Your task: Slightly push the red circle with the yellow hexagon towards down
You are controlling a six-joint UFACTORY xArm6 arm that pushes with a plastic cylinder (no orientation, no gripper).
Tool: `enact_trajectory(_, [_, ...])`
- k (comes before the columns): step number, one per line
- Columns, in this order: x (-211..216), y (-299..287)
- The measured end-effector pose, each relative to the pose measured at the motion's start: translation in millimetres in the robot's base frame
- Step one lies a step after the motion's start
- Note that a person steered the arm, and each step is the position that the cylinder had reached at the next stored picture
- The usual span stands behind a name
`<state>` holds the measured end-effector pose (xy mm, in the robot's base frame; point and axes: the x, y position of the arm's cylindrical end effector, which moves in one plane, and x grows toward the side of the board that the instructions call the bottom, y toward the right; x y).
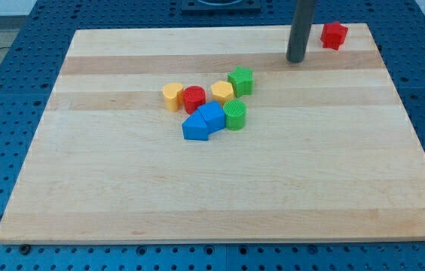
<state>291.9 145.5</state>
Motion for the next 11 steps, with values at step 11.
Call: enact_trajectory(11, [58, -222])
